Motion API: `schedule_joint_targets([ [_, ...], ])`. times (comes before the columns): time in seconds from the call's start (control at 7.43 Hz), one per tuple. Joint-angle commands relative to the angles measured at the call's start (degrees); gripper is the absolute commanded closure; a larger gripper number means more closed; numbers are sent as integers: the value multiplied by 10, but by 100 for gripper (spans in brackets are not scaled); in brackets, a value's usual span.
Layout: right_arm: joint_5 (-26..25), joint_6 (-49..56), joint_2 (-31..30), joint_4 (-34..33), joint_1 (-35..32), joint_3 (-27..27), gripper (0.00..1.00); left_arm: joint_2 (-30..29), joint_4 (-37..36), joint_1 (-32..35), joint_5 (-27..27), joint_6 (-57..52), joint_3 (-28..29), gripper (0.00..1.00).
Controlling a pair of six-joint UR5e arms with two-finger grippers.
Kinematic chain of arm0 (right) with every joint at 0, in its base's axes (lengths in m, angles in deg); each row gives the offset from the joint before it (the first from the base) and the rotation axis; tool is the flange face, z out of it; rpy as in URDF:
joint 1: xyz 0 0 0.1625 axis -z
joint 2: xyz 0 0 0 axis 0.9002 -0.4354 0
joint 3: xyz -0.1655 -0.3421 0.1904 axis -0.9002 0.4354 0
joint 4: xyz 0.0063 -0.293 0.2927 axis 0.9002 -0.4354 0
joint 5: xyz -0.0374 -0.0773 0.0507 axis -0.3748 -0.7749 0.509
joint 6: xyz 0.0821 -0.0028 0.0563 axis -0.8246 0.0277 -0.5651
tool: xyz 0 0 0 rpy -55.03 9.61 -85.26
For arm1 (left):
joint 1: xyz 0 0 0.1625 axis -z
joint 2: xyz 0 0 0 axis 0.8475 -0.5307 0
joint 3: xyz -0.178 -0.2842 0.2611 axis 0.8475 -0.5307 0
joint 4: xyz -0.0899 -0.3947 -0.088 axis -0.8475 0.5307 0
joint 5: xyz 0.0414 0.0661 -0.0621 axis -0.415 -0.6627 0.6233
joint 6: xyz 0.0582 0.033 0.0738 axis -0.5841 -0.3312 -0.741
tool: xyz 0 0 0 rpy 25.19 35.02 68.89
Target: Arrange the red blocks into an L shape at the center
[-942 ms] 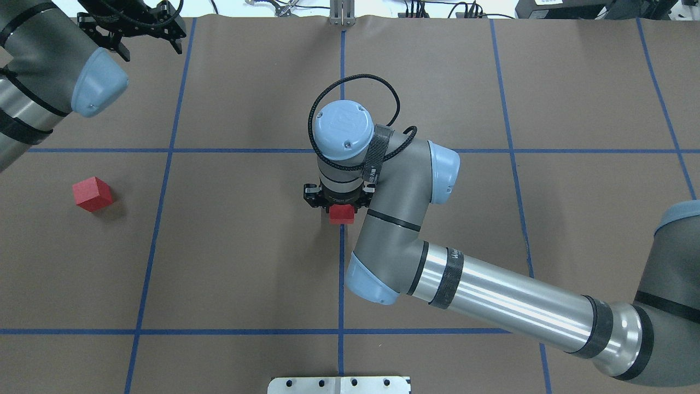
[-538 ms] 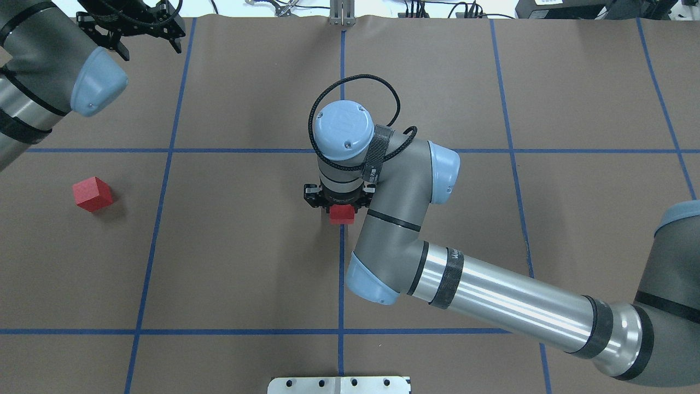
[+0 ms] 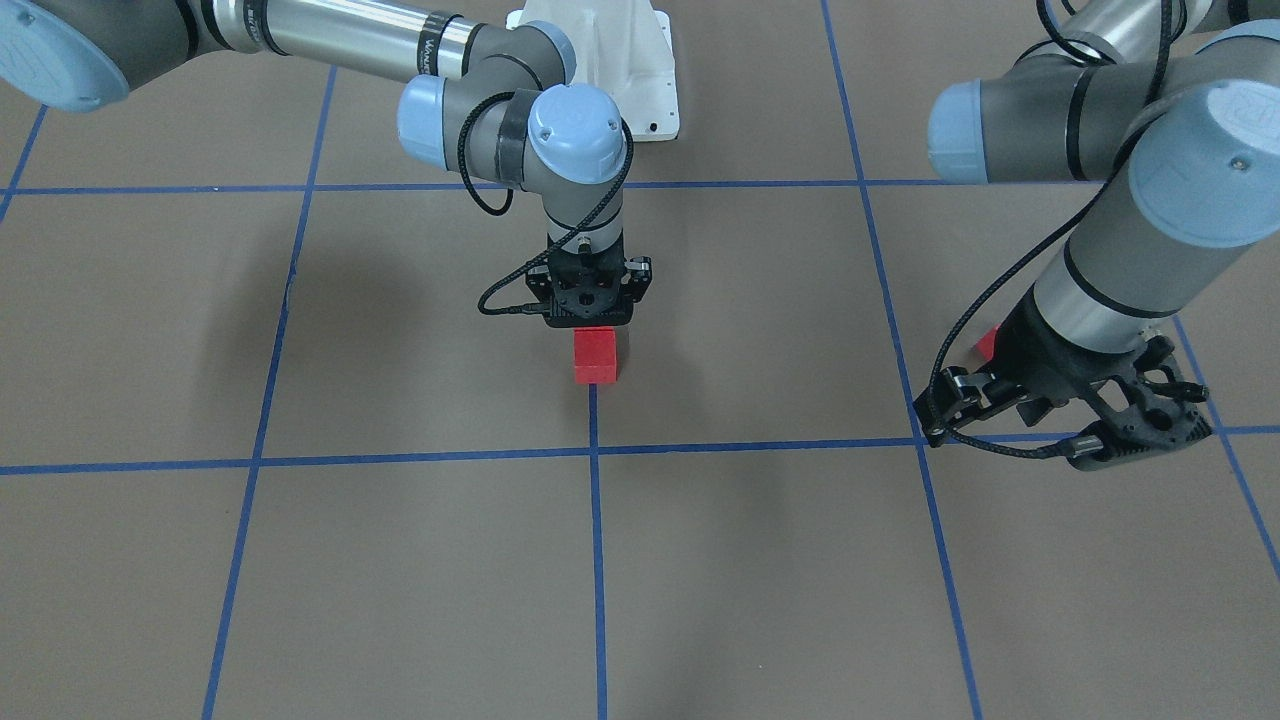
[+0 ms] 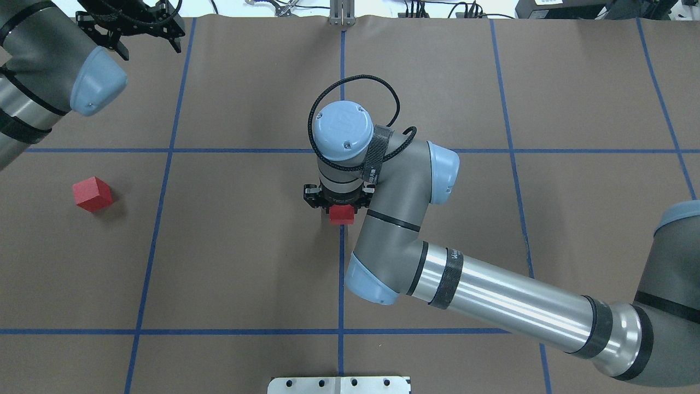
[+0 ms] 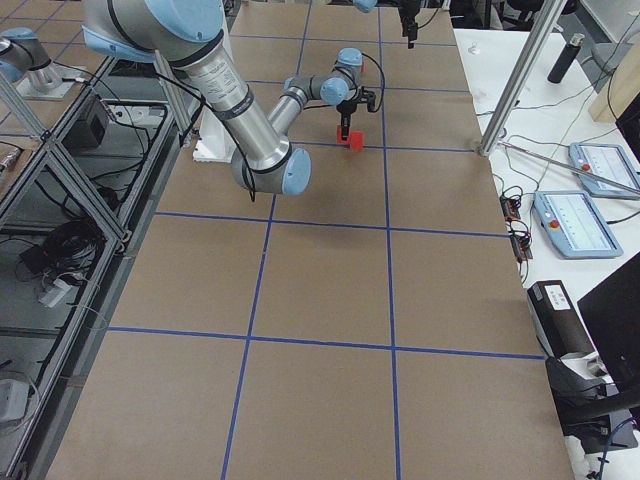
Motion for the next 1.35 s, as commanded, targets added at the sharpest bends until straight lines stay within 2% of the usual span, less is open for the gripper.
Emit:
schedule_joint_targets([
  [0.0, 0, 1, 0, 0, 0, 0, 96, 0, 0, 0, 0, 0, 0, 0],
  [0.4, -1, 3, -2, 0, 0, 0, 94, 0, 0, 0, 0, 0, 0, 0],
  [0.54, -1, 3, -2, 0, 0, 0, 85, 0, 0, 0, 0, 0, 0, 0],
  [0.67, -2, 4, -2, 0, 0, 0, 82, 0, 0, 2, 0, 0, 0, 0],
  [1.21, -2, 4, 0, 0, 1, 12, 82, -2, 0, 4, 0, 0, 0, 0],
])
